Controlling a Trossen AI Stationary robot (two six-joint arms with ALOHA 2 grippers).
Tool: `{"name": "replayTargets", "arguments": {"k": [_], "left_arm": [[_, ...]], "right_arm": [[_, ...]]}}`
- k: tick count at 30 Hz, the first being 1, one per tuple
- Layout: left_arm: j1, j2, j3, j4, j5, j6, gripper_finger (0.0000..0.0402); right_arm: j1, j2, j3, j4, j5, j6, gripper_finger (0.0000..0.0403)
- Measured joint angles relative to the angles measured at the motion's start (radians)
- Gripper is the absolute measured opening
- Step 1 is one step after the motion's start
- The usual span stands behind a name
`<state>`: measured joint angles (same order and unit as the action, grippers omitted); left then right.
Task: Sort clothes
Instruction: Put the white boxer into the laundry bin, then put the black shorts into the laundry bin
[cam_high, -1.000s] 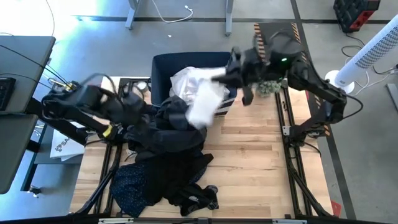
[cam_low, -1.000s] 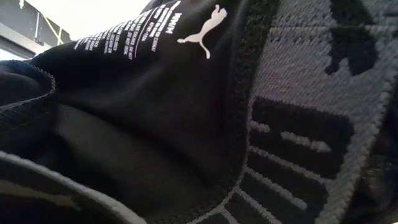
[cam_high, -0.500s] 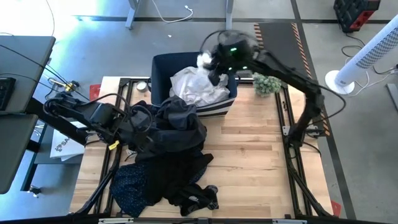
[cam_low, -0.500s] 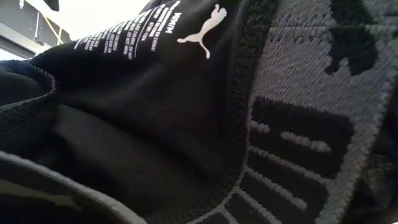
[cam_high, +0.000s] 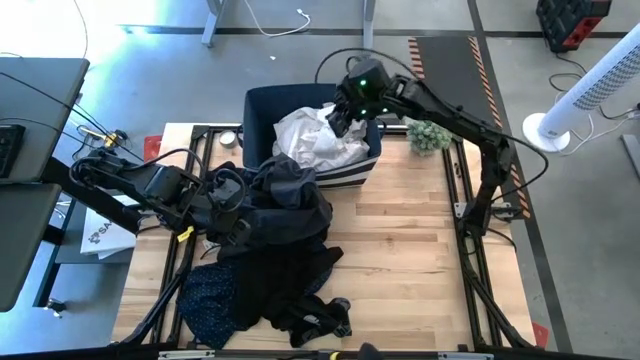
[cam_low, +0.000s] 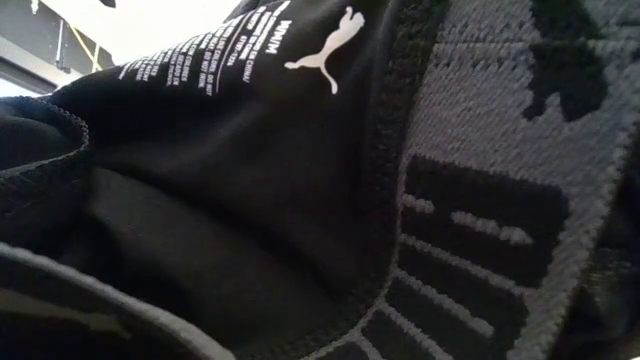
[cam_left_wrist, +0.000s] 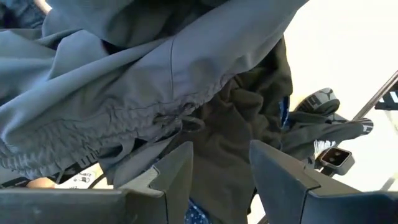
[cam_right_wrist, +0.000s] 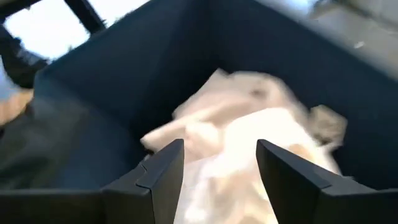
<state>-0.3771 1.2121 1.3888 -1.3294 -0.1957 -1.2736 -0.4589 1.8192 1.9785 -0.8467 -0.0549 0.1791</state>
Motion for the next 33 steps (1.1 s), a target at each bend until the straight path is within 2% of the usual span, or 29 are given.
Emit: {"name": "replayTargets", "arguments": {"k": [7,12,17,20,23,30,33], "left_arm": [[0.000,0.000,0.000,-0.001,-0.009,0.027,0.0154],[0.000,0.000,0.000,-0.001,-0.007,0.028,0.0154],[0.000,0.000,0.000,-0.001,-0.007,0.028,0.0154],[0.000,0.000,0.000,-0.001,-0.009,0.033,0.0154],[0.000,0.000,0.000,0.000,-0.038,0.083,0.0154],[0.002,0.003,-0.001,0.006,-0.210,0.236,0.0154],[0.016,0.004,-0.036,0.077,-0.267,0.285,0.0154]], "right_arm": [[0.005,0.166,0.000,-0.015,-0.025,-0.021,0.0177],[-0.013,0.326,-0.002,-0.112,0.051,-0.022,0.0153],[-0.028,0.384,0.000,-0.125,0.017,-0.044,0.0136],[-0.032,0.339,-0.002,-0.126,0.016,-0.030,0.0133],[-0.032,0.238,-0.003,-0.121,0.020,-0.029,0.0133],[0.028,-0.039,-0.002,-0.124,0.023,-0.073,0.0133],[0.067,-0.148,-0.001,-0.122,0.020,-0.091,0.0133]]}}
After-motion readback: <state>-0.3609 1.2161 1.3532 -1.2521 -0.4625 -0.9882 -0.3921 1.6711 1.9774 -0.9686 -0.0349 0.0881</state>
